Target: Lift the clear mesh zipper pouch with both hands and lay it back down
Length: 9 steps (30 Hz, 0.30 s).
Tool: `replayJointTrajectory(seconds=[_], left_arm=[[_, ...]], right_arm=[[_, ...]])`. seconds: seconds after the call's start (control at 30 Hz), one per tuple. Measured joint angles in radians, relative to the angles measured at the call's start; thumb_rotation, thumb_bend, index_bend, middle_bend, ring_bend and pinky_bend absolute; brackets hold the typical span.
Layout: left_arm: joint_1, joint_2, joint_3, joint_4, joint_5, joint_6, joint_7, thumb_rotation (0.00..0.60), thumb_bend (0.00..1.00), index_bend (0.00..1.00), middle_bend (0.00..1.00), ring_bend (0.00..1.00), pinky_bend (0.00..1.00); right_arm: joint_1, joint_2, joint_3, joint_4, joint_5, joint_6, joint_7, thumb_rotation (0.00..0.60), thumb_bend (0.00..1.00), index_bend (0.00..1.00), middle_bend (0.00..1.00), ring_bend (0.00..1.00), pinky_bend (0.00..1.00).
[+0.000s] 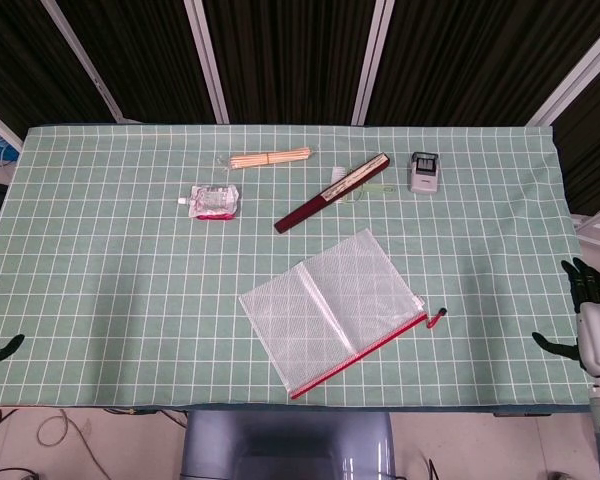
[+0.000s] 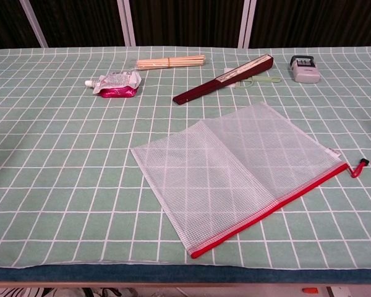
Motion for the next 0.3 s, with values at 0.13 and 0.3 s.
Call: replayJointTrajectory(seconds=[0.13,0.3], left_arm=[[0.01,-0.02,-0.025,0.028,0.001,0.025,-0.026,0.6,0.13,0.0,0.0,0.0,0.0],[0.016,-0.04,-0.042,0.066,0.014,0.014,-0.039,0.6,0.13,0.0,0.0,0.0,0.0]], right_arm=[[-0.018,-0.033,0.003,0.047,-0.027,0.02,0.013,0.6,0.11,0.0,0.0,0.0,0.21],[-0.021,-0.063,0.014,0.079,-0.044,0.02,0.012,0.6,0.11,0.0,0.0,0.0,0.21]])
